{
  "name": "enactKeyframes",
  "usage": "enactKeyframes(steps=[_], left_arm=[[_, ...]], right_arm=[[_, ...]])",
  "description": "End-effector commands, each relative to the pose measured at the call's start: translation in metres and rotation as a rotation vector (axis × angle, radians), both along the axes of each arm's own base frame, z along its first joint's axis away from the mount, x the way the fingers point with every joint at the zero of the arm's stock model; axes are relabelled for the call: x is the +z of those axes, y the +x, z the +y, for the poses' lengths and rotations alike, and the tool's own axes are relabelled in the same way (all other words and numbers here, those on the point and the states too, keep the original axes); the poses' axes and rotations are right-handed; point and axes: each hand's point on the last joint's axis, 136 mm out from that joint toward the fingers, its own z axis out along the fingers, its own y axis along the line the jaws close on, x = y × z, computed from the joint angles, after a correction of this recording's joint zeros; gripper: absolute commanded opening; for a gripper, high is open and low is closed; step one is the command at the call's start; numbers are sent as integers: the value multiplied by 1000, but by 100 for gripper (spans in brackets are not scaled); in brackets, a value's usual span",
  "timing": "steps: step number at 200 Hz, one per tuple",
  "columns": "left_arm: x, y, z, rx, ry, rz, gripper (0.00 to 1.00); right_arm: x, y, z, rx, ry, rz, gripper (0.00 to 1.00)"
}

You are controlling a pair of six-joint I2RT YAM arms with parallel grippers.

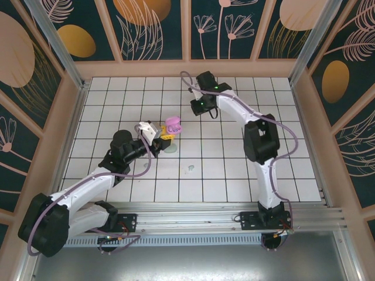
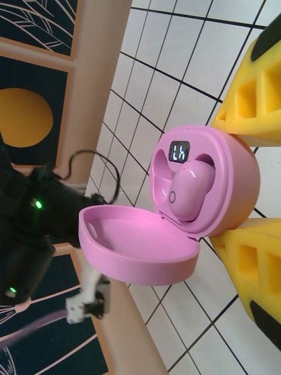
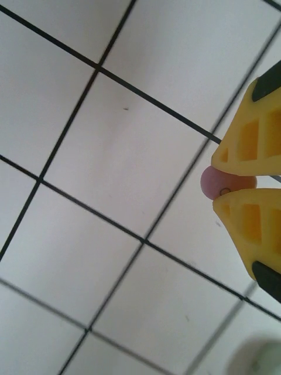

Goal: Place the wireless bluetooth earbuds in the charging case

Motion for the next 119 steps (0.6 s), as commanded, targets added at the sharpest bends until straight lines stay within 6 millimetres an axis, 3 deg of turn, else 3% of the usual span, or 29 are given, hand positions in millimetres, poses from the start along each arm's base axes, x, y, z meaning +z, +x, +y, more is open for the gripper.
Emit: enactKeyframes(steps=[1,75,119], left_arm=[[28,-4,-3,-29,-15,-68,0],[45,-11,-13,-109,-64,-42,0],[49,-5,-18,-115,-107,-24,0]], right_arm=[[43,-23,10,19,164,-24,6],[98,-121,-24,-19,331,10,6],[144,-161,-38,-13,409,-11,7]])
